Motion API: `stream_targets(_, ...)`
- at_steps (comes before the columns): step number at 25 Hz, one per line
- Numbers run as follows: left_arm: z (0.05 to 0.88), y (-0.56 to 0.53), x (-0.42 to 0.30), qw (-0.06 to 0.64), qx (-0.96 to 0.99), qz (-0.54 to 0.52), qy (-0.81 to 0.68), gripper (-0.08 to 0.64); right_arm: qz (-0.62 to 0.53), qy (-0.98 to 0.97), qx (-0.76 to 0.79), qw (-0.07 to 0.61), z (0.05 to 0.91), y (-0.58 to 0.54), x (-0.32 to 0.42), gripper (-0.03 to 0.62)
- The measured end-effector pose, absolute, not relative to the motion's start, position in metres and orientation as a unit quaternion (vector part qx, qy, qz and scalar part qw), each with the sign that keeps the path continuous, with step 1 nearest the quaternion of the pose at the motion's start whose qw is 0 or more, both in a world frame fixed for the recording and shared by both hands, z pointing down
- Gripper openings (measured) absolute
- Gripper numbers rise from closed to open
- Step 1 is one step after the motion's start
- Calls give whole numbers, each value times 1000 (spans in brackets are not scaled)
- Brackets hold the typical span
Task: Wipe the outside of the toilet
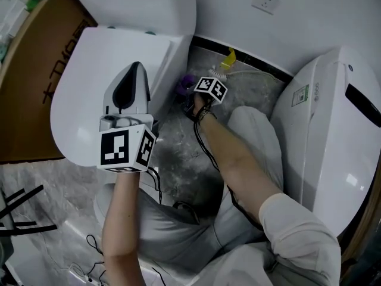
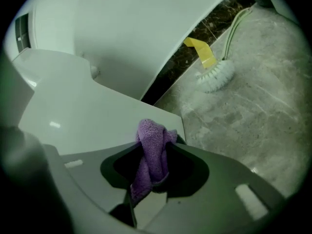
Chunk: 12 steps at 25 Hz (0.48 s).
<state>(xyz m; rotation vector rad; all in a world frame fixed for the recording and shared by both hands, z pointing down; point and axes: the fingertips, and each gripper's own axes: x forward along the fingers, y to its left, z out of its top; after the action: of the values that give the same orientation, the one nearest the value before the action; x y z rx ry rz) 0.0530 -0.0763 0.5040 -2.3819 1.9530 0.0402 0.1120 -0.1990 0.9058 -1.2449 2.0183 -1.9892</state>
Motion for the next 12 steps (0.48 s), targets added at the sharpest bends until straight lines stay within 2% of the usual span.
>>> stream_targets(6,504,-78,47,32,-771,9,636,5,-668,637,-383,44,904,-191,97,143)
stream_targets(12,497,-93,43,39,-769,13,638,5,-655,662,-360,52,862,-191,98,141)
